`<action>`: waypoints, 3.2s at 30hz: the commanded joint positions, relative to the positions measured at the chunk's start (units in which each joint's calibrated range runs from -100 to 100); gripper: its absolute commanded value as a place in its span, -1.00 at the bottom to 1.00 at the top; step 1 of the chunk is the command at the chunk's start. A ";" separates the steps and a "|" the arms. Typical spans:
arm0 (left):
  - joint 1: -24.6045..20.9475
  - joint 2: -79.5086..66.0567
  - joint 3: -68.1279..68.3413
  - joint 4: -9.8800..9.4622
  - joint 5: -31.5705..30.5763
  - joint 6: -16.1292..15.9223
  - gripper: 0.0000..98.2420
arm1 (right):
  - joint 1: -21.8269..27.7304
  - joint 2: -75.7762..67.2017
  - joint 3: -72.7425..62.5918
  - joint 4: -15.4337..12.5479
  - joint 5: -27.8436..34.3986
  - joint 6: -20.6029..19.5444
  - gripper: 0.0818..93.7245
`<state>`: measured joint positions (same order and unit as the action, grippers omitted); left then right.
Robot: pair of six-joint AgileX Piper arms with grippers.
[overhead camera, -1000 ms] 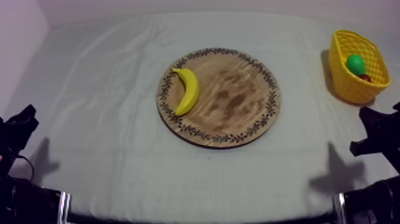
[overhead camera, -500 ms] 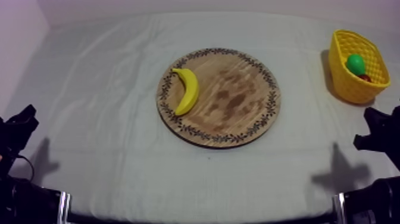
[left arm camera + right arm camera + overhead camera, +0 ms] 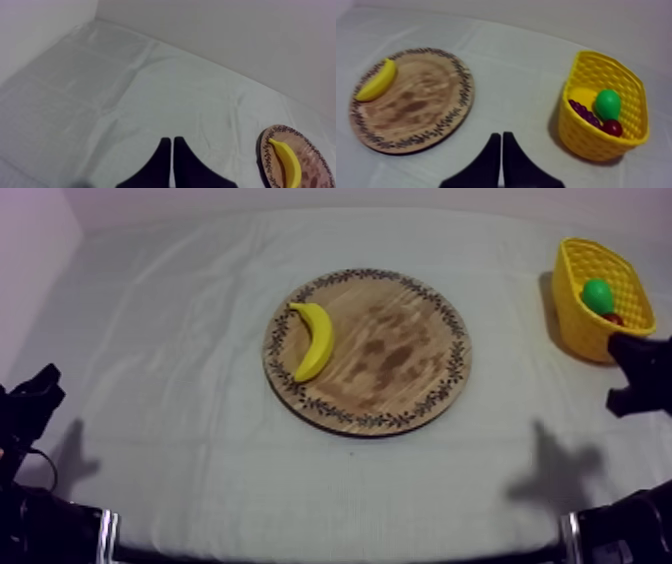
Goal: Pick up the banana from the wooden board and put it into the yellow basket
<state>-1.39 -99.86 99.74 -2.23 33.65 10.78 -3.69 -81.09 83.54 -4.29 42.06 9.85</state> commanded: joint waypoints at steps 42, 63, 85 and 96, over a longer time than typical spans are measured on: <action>-0.02 0.03 0.04 0.01 -0.02 -0.01 -1.00 | -25.38 90.50 -73.29 6.97 8.34 -20.94 -0.89; -0.02 0.03 0.04 0.01 -0.02 -0.01 -1.00 | -26.45 90.55 -68.05 7.15 3.99 -18.09 0.87; -0.02 0.03 0.04 0.01 -0.02 -0.01 -1.00 | -25.74 106.27 -78.34 10.42 8.81 -21.89 0.90; -0.02 0.03 0.04 0.01 -0.02 -0.01 -1.00 | -27.77 119.78 -88.23 13.78 14.37 -25.56 0.86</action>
<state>-1.39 -99.86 99.74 -2.23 33.65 10.77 -31.40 37.00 -3.92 9.32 55.84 -15.44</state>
